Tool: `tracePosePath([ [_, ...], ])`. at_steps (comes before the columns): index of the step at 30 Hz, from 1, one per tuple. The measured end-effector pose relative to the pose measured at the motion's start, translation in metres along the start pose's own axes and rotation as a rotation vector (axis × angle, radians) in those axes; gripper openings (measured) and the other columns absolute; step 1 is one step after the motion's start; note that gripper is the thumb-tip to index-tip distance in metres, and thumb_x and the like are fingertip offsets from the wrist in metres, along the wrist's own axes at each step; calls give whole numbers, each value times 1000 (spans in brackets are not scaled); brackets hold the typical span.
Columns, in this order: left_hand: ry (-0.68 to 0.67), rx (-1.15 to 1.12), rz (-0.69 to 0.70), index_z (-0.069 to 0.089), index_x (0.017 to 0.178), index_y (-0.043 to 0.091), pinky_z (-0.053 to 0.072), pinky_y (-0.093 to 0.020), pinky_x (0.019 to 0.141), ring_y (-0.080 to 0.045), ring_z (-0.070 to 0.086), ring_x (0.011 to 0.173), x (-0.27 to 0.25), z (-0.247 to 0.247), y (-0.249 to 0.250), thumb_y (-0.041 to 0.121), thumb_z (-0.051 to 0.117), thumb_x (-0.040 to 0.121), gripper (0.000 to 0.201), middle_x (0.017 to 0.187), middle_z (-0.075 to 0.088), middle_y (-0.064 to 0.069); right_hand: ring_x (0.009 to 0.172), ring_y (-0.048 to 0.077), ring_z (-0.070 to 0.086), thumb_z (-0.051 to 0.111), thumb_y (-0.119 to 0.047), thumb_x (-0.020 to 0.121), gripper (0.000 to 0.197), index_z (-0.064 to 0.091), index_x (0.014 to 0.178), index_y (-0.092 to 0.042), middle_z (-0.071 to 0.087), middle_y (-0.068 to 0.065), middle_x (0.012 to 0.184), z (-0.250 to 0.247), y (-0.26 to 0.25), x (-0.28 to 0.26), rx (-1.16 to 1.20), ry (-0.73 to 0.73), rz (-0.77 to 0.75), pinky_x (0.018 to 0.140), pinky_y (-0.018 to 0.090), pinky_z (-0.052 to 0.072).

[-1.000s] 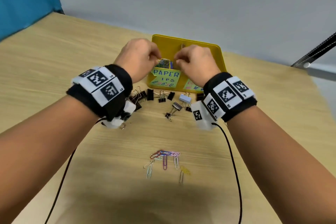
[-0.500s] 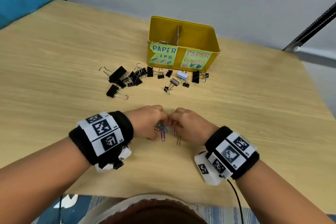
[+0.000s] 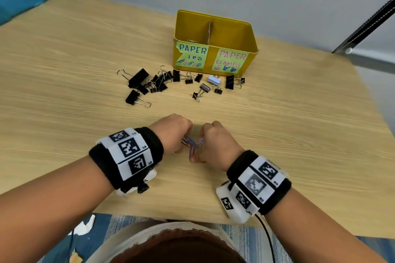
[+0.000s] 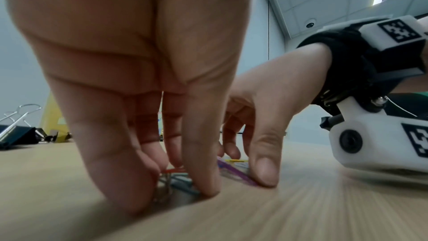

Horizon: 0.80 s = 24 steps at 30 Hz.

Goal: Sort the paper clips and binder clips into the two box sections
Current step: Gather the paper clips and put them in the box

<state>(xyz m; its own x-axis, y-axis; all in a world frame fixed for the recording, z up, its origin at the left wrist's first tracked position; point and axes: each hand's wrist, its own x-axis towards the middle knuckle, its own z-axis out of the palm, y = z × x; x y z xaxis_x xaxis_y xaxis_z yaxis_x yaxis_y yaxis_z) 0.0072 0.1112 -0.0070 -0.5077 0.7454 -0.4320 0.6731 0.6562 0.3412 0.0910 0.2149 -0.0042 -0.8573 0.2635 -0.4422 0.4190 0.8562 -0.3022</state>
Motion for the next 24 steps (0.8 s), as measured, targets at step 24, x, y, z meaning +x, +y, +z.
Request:
tracePosePath([
  [24, -10, -332, -28, 57, 61, 17, 46, -16, 52, -9, 55, 54, 8, -9, -15, -2, 72, 73, 27, 62, 56, 4, 81, 16, 57, 57, 7, 76, 21, 70, 84, -7, 59, 0, 78, -1, 1, 19, 225, 162, -78, 76, 24, 48],
])
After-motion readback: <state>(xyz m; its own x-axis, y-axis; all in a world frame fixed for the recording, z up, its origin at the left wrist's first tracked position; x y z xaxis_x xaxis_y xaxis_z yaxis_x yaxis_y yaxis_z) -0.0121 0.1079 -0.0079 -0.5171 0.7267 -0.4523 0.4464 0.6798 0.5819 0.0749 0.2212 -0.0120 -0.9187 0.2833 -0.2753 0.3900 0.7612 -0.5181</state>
